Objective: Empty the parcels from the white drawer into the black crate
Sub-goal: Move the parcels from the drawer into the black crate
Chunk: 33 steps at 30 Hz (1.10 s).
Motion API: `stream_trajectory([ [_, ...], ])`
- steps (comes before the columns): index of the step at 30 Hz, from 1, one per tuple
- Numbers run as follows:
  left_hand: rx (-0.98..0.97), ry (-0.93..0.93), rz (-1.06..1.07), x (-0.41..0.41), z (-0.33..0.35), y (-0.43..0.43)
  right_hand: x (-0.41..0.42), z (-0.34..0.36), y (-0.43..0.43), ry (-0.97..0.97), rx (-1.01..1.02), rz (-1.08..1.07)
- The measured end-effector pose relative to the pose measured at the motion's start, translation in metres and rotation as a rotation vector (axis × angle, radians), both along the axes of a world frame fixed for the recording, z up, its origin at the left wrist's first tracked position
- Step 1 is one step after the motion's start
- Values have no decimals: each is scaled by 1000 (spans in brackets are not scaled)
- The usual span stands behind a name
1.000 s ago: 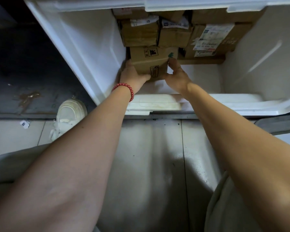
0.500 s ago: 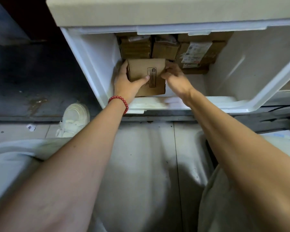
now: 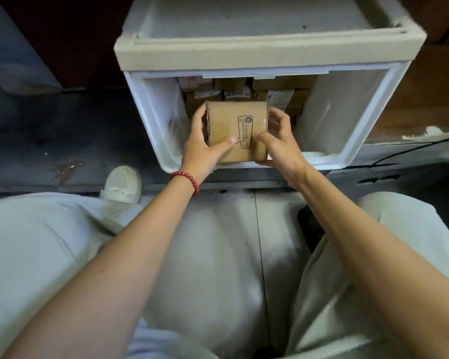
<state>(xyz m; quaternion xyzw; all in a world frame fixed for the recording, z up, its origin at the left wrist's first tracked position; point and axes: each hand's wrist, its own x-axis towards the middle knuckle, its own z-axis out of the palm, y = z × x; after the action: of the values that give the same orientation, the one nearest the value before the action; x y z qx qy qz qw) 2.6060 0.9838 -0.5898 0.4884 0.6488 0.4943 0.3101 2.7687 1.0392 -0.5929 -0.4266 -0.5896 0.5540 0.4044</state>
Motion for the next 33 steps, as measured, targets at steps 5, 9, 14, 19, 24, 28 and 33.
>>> stream_trajectory([
  [5,47,-50,-72,27,14,-54,19,1,-52,144,-107,-89],
  [9,31,-94,-95,47,7,-90,32,4,-72,181,-284,-184],
  [14,-27,-111,-120,57,1,-108,38,8,-82,212,-333,-309],
  [19,-79,-72,-130,48,-2,-101,33,1,-88,284,-340,-304],
  [24,-154,-158,-121,45,10,-87,28,-13,-93,370,-362,-326],
  [28,-219,-118,-134,35,13,-68,27,-20,-93,489,-516,-450],
  [33,-306,-95,-65,14,12,-51,30,-17,-93,697,-582,-375],
])
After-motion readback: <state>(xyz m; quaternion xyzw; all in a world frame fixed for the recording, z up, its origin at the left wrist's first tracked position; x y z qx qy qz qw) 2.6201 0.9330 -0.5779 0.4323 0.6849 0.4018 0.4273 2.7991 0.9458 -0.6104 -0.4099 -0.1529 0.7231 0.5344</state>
